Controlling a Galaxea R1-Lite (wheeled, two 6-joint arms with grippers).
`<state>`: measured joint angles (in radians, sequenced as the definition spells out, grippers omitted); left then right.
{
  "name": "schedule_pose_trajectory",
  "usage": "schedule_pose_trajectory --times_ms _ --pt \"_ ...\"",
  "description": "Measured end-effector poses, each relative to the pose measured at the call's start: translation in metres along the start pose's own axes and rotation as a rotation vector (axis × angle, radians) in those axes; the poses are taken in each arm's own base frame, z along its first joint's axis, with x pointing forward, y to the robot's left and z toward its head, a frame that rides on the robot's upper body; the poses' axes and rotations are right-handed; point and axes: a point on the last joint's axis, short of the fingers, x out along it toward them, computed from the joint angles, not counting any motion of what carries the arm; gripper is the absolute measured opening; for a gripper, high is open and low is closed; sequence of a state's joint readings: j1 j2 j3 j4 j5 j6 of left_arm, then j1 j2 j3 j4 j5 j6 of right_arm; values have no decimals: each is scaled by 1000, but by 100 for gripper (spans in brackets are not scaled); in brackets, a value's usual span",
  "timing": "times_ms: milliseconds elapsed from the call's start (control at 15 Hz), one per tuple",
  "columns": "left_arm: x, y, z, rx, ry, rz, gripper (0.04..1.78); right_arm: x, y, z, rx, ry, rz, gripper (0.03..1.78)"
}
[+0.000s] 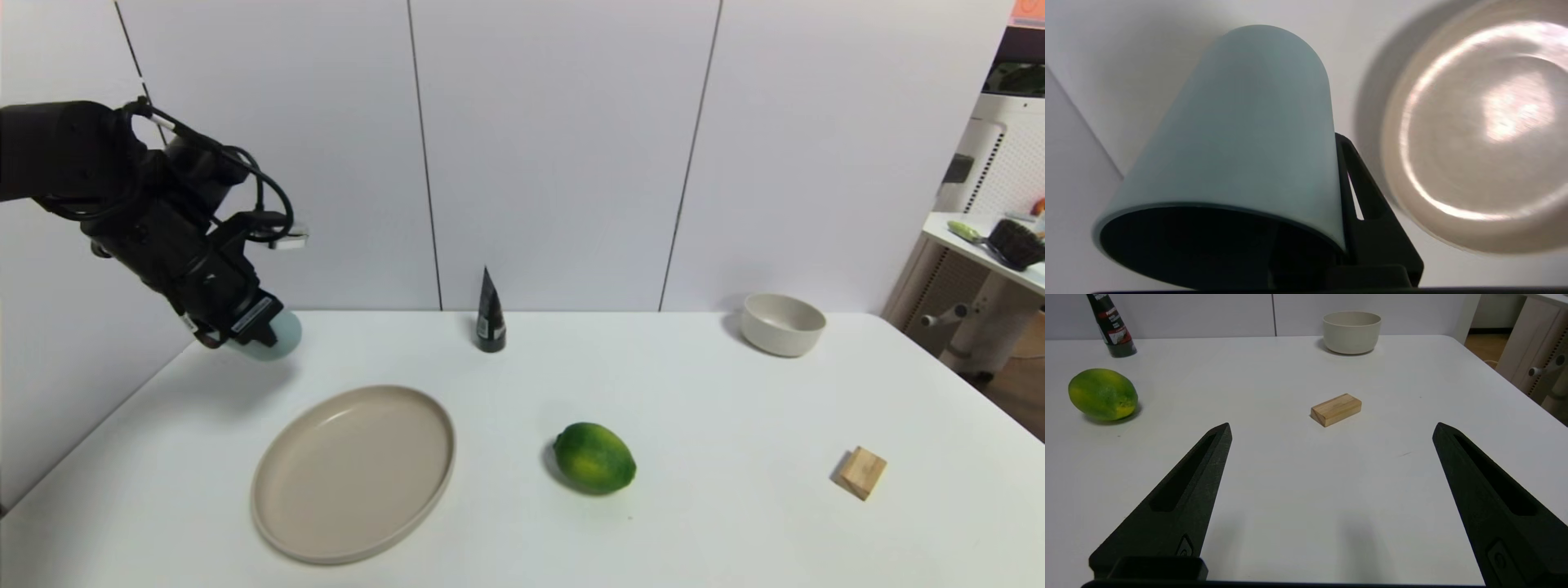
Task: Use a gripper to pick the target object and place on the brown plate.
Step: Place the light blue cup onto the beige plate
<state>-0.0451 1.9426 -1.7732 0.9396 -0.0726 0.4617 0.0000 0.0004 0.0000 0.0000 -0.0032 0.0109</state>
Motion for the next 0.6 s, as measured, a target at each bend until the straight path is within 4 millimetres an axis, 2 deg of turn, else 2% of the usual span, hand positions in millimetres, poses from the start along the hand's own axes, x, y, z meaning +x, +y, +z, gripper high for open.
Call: schedule_pose_trajectory --times_ms 133,333,467,600 --pt "-12 -36 -5 78 -5 -65 13 0 0 0 0 0 0 170" --pt "-14 -77 -19 174 41 -141 13 0 0 0 0 0 0 170" --pt "-11 -94 -25 219 69 -174 13 0 0 0 0 0 0 170" --pt "-7 -100 -26 237 89 -188 13 0 0 0 0 0 0 170"
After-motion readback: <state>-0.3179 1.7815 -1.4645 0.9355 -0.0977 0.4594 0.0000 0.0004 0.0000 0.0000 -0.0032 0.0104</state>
